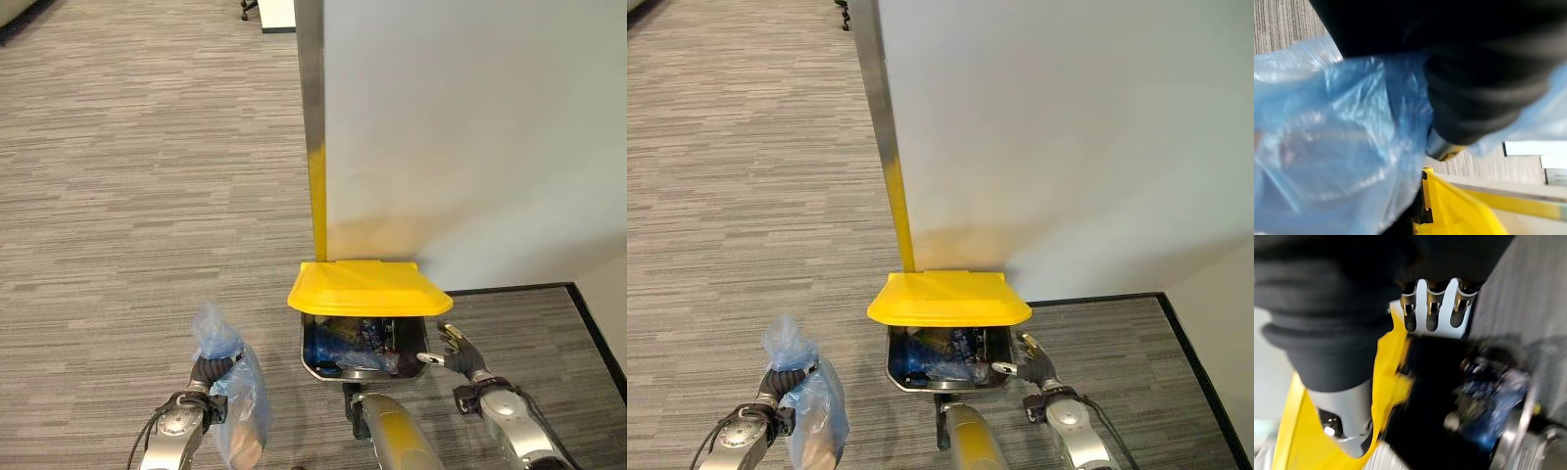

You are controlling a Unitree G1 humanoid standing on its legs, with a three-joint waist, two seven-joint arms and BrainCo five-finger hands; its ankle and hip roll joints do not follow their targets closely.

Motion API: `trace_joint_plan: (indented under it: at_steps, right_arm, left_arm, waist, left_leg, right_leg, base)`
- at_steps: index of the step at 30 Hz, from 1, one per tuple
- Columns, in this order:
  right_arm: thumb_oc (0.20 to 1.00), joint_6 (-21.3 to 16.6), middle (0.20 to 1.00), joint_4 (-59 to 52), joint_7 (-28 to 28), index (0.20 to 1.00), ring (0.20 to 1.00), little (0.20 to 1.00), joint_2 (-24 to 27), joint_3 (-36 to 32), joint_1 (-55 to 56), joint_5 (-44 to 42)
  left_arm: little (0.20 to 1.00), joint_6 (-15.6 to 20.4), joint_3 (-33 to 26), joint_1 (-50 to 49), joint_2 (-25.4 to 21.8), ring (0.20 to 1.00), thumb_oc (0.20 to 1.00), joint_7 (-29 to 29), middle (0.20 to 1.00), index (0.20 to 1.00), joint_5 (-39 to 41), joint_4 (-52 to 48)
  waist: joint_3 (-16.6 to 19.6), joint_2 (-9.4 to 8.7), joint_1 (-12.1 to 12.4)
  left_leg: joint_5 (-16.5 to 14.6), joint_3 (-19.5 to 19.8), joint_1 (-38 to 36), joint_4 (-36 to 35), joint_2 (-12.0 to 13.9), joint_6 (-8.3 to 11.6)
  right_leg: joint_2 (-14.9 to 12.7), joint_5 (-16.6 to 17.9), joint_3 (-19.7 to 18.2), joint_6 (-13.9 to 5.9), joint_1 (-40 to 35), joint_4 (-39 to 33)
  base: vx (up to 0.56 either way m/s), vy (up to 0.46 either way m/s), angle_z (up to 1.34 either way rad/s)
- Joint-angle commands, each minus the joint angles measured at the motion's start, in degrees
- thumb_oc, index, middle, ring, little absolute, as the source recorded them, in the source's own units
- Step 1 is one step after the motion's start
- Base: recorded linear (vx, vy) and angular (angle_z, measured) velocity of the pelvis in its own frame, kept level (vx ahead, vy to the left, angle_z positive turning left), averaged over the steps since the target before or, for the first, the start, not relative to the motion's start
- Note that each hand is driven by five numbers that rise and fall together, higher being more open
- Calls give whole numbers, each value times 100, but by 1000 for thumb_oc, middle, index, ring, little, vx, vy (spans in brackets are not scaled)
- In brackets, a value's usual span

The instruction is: Gather garbage on tea table into small bin, then transfer packed bag to large trash can.

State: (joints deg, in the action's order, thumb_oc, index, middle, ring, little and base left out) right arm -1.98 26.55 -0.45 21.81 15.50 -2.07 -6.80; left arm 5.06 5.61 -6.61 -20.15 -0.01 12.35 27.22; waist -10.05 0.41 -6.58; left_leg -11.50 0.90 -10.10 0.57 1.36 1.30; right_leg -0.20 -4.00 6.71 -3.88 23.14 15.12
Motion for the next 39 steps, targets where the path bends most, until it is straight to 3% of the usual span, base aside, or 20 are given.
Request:
trace_joint_plan:
  at_steps: [1, 6, 13, 18, 20, 23, 28, 31, 37, 39]
  right_arm:
    - [1000, -227, 1000, -180, 135, 1000, 1000, 1000, -176, 222, -407, 109]
    - [1000, -275, 1000, -323, 117, 1000, 1000, 1000, -222, 818, -1484, 43]
    - [1000, -281, 1000, -93, -121, 1000, 1000, 1000, -121, 1017, -2722, -72]
    - [1000, -299, 1000, 484, -357, 1000, 1000, 1000, -107, 852, -3267, -439]
    - [1000, -339, 1000, 691, -465, 1000, 1000, 1000, 25, 861, -3538, -516]
    - [1000, -326, 1000, 731, -480, 1000, 1000, 1000, 109, 913, -3650, -506]
    - [1000, -317, 1000, 703, -499, 1000, 1000, 1000, 208, 1109, -3933, -438]
    - [1000, -281, 1000, 599, -615, 1000, 1000, 1000, 369, 1442, -4579, -380]
    - [1000, -343, 1000, 264, -757, 1000, 1000, 1000, 429, 1648, -4948, -303]
    - [1000, -508, 1000, -129, -863, 1000, 1000, 1000, 476, 1642, -4937, -323]
  left_arm:
    - [200, 366, -28, 213, -225, 200, 200, 16, 200, 200, -66, -246]
    - [200, 467, 340, 541, -266, 200, 200, 48, 200, 200, 97, -285]
    - [200, 588, 853, 967, -366, 200, 200, -54, 200, 200, 285, -742]
    - [200, 666, 1388, 1431, -395, 200, 200, -125, 200, 200, 240, -1038]
    - [200, 748, 1920, 2053, -374, 200, 200, -186, 200, 200, 201, -1307]
    - [200, 754, 2197, 2397, -313, 200, 200, -201, 200, 200, 125, -1284]
    - [200, 710, 2649, 3283, -129, 200, 200, -4, 200, 200, -259, -663]
    - [200, 540, 3070, 4157, 62, 200, 200, 325, 200, 200, -1056, 659]
    - [200, 382, 3169, 4605, 66, 200, 200, 741, 200, 200, -1857, 1667]
    - [200, 289, 3245, 4787, 39, 200, 200, 1007, 200, 200, -2486, 1947]
  waist:
    - [-61, -126, 196]
    - [-51, -144, 348]
    - [-79, -237, 449]
    - [-124, -318, 440]
    - [-196, -333, 347]
    - [-237, -331, 254]
    - [-415, -294, 52]
    - [-811, -259, -182]
    - [-1169, -278, -304]
    - [-1339, -276, -353]
  left_leg:
    - [-878, 149, -670, 102, -511, -304]
    - [-888, 234, -651, 133, -494, -296]
    - [-883, 262, -576, 155, -472, -274]
    - [-895, 226, -559, 159, -489, -275]
    - [-910, 155, -554, 142, -511, -285]
    - [-921, 98, -556, 116, -539, -299]
    - [-944, -49, -481, 142, -608, -309]
    - [-1007, -275, -167, 462, -714, -299]
    - [-1062, -390, 145, 769, -775, -278]
    - [-1096, -414, 307, 939, -777, -265]
  right_leg:
    - [-459, 1375, 55, -445, -71, -1074]
    - [-512, 1369, 150, -420, -113, -1113]
    - [-524, 1422, 190, -419, -96, -1194]
    - [-511, 1481, 172, -447, -75, -1246]
    - [-517, 1520, 160, -496, -12, -1237]
    - [-517, 1549, 139, -523, 41, -1230]
    - [-491, 1589, 64, -556, 231, -1177]
    - [-505, 1598, -31, -552, 543, -1026]
    - [-517, 1623, -107, -542, 749, -951]
    - [-533, 1619, -128, -535, 836, -906]
  base:
    - [14, -18, 18]
    - [9, -20, 15]
    - [-17, -32, 5]
    - [-28, -24, -3]
    - [-62, -5, -12]
    - [-37, 11, -14]
    - [-61, 29, -21]
    - [-113, 49, -30]
    - [-41, 12, -17]
    - [-19, -2, -1]
